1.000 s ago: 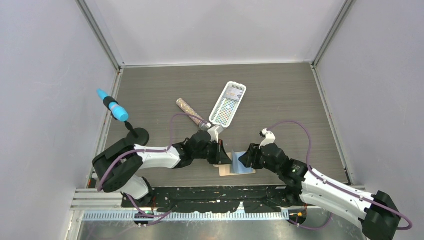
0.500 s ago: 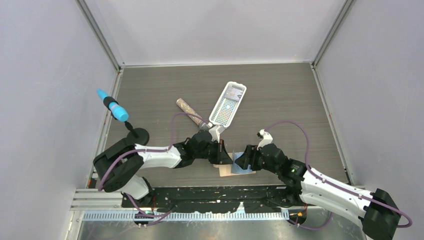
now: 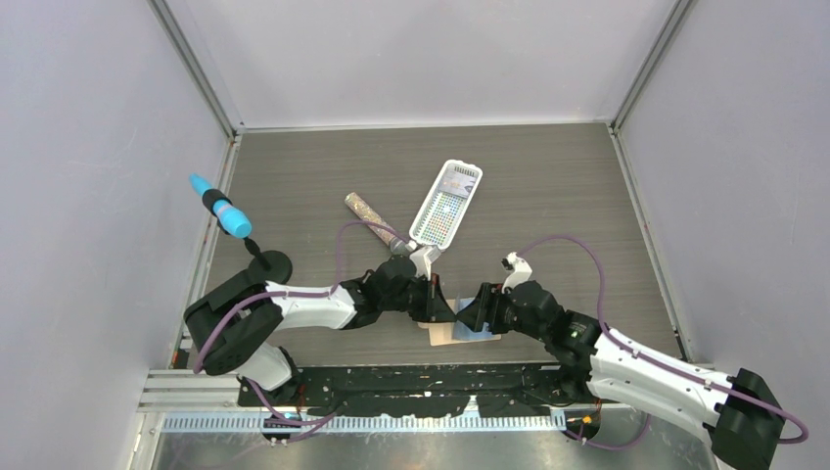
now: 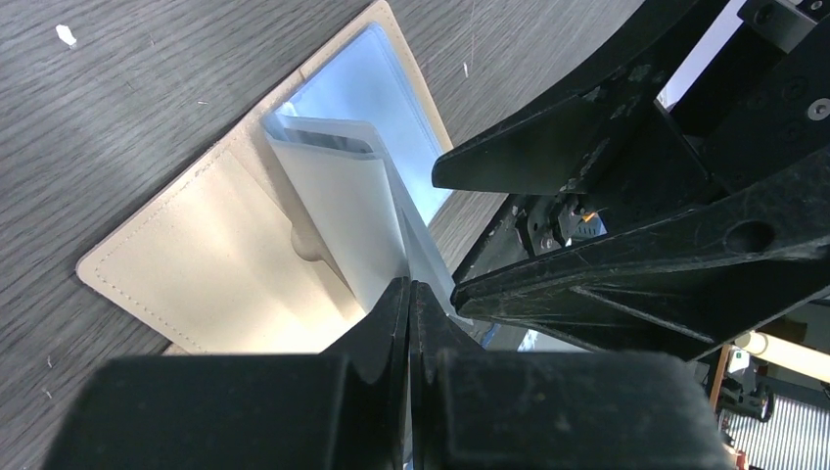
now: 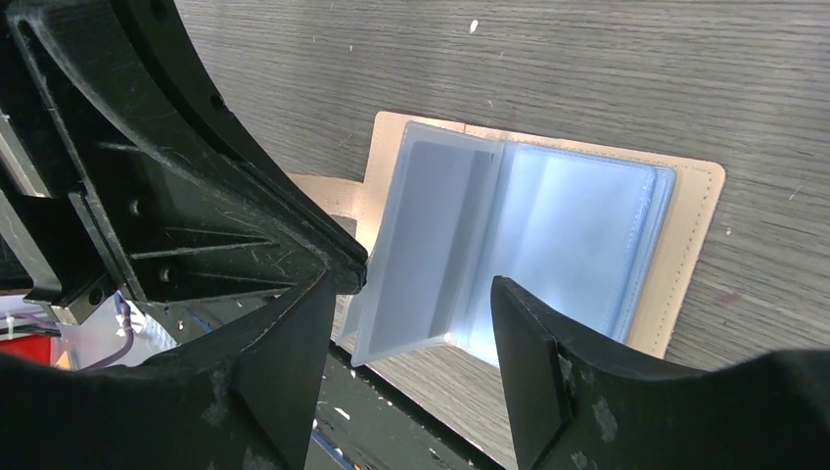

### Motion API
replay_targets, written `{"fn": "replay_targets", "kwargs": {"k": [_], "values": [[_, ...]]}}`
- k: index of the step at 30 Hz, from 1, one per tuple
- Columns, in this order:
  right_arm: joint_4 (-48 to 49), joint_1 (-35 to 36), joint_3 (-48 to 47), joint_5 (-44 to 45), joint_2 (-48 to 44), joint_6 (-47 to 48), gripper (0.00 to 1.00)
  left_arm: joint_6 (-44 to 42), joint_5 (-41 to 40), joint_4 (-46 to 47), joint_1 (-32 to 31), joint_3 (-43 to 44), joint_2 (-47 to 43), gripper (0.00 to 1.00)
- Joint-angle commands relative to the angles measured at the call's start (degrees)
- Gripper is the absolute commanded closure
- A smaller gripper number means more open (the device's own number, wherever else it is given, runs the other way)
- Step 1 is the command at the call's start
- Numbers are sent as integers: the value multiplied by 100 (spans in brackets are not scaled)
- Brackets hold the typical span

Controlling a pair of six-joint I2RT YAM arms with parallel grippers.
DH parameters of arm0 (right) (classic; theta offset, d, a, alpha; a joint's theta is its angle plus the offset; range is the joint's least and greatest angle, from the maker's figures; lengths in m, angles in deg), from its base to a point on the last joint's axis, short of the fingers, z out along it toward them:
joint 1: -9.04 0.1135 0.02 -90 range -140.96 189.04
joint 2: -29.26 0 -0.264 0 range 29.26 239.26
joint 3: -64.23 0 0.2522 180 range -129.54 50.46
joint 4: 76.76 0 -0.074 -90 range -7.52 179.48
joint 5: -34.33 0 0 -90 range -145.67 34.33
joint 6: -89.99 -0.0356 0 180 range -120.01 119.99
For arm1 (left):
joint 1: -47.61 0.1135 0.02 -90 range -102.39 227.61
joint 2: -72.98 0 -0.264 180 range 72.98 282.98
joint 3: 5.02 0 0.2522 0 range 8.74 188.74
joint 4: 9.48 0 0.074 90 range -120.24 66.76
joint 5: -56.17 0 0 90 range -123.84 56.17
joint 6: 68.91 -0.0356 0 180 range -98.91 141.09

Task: Take the credit cards out of the card holder
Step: Remove the credit card from the card holder.

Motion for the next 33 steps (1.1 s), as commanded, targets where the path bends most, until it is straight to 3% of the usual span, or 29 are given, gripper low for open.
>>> {"fn": "replay_targets", "kwargs": {"k": [1, 5, 17, 23, 29, 33], "values": [[131, 40, -239, 57, 105, -34, 33, 5, 44, 228, -35, 171, -23, 100], [39, 58, -245, 145, 172, -25, 35, 5, 8, 228, -35, 130, -57, 100], [-1866, 59, -565, 1613, -466, 106, 43, -168, -715, -595, -35, -218, -508, 100], [-1982, 59, -730, 1409, -558, 204, 46, -233, -1003, -946, -31, -309, -730, 100], [-1466, 59, -813, 1048, -536, 476, 52, -209, -1343, -1506, -54, -157, -1171, 66], [-1415, 46, -852, 1137, -231, 570, 54, -351, -1497, -2031, -176, 184, -1359, 61]]}}
